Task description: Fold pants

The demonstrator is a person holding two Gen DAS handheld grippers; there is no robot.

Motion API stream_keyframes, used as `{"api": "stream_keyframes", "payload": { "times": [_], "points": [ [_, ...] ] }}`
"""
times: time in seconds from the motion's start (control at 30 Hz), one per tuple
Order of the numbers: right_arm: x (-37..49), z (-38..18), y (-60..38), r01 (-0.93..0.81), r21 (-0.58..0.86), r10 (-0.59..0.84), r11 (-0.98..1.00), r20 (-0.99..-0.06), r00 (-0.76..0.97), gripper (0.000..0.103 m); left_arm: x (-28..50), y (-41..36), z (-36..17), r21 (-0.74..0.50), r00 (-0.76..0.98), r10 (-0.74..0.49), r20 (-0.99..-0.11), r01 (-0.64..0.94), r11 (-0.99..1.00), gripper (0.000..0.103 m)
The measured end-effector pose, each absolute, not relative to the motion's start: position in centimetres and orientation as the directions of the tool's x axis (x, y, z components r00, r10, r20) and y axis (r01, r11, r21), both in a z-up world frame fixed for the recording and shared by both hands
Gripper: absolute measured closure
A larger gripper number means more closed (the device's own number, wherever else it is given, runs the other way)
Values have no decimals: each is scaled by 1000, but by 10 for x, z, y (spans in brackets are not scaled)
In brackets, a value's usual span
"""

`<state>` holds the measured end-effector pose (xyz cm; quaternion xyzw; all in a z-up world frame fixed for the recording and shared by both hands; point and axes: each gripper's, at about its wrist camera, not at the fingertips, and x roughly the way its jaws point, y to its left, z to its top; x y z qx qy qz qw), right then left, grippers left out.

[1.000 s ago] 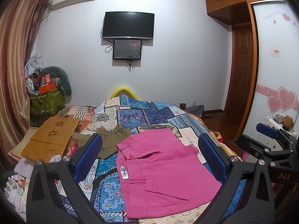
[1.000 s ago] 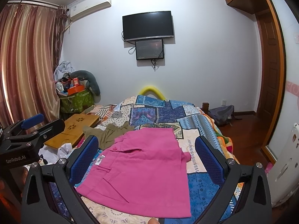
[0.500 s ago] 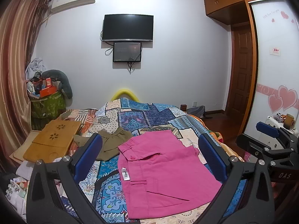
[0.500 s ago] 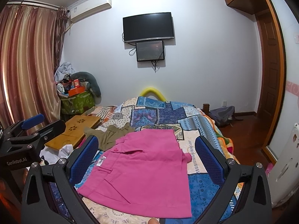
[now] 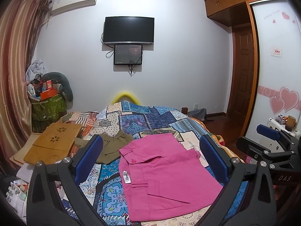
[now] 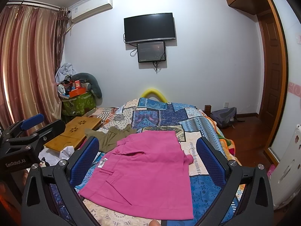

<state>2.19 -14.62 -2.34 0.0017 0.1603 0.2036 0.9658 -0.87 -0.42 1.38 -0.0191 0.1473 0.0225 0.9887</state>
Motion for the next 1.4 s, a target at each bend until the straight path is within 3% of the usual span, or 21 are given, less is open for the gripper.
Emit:
{"api": "stream_keyframes", "payload": {
  "times": [0.73, 0.97, 1.23, 1.4],
  "points": [
    [38, -30, -146, -398, 85, 402, 913, -335, 852, 0, 11, 5, 3, -35, 939, 63, -339, -79, 996, 0],
    [71, -53, -150, -360, 83, 362, 929, -395, 844, 0, 53, 22, -23, -43, 897, 66, -438, -95, 995, 0],
    [117, -94, -160, -332, 48, 307, 942, -524, 795, 1, 117, 51, -70, -5, 819, 138, -556, -169, 986, 0],
    [142, -113, -168, -328, 27, 280, 944, -589, 758, 1, 163, 72, -114, -5, 727, 114, -677, -160, 987, 0]
  ]
}}
